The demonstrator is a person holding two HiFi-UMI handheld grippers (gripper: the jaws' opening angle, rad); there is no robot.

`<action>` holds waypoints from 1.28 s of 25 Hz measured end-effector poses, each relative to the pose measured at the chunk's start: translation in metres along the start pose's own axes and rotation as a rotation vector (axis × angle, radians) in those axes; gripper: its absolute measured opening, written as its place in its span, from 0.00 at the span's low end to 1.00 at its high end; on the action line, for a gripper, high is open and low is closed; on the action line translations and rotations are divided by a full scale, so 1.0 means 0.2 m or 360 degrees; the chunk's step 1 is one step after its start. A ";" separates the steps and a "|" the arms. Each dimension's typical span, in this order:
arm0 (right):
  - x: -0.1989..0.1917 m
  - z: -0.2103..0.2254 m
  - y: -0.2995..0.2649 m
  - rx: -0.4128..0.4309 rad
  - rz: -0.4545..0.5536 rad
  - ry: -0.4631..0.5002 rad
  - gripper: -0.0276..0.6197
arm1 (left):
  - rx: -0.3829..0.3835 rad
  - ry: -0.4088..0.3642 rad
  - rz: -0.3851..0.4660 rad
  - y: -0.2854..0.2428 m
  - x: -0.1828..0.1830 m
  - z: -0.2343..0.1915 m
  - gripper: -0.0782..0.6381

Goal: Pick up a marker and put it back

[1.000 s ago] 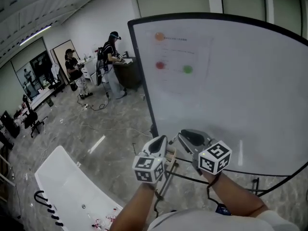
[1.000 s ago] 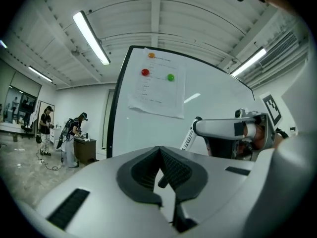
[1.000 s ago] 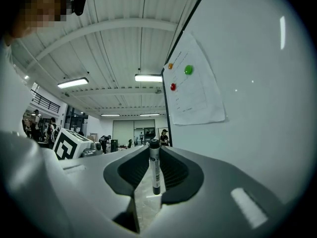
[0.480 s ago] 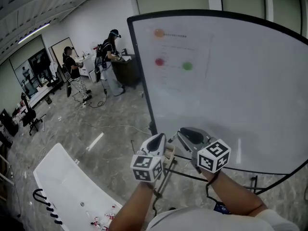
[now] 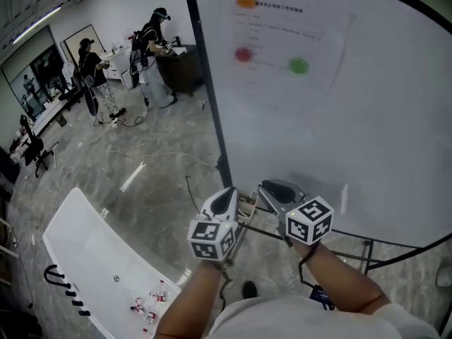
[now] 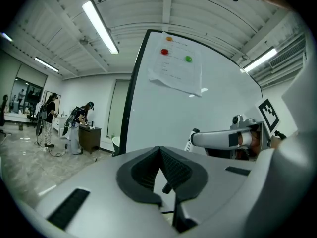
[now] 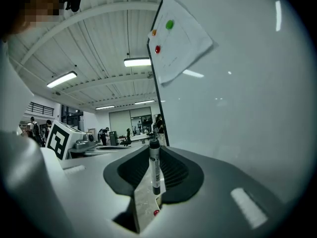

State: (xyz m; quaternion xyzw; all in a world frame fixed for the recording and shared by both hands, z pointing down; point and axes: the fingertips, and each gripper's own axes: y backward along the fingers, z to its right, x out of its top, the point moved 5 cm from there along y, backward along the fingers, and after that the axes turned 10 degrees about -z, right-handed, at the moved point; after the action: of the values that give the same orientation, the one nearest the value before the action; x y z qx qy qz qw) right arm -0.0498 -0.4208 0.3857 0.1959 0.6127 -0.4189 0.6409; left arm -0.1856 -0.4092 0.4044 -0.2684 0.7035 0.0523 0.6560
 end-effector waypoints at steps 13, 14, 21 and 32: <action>-0.74 0.34 -0.56 -0.0044 -0.0447 -0.0103 0.15 | -0.0022 0.0156 -0.0248 -0.39 -0.47 -0.31 0.12; -0.79 0.35 -0.58 -0.0041 -0.0466 -0.0125 0.15 | -0.0014 0.0161 -0.0256 -0.40 -0.49 -0.33 0.12; -0.95 0.40 -0.64 -0.0038 -0.0519 -0.0233 0.16 | -0.0002 0.0183 -0.0293 -0.42 -0.58 -0.37 0.12; -0.72 0.27 -0.47 -0.0056 -0.0384 -0.0124 0.19 | -0.0010 0.0135 -0.0203 -0.29 -0.45 -0.23 0.12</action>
State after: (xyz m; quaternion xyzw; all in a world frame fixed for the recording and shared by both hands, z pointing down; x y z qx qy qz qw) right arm -0.0739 -0.4730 0.5572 0.0931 0.6136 -0.4893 0.6127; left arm -0.2017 -0.4500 0.5123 -0.3167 0.7120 0.0010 0.6266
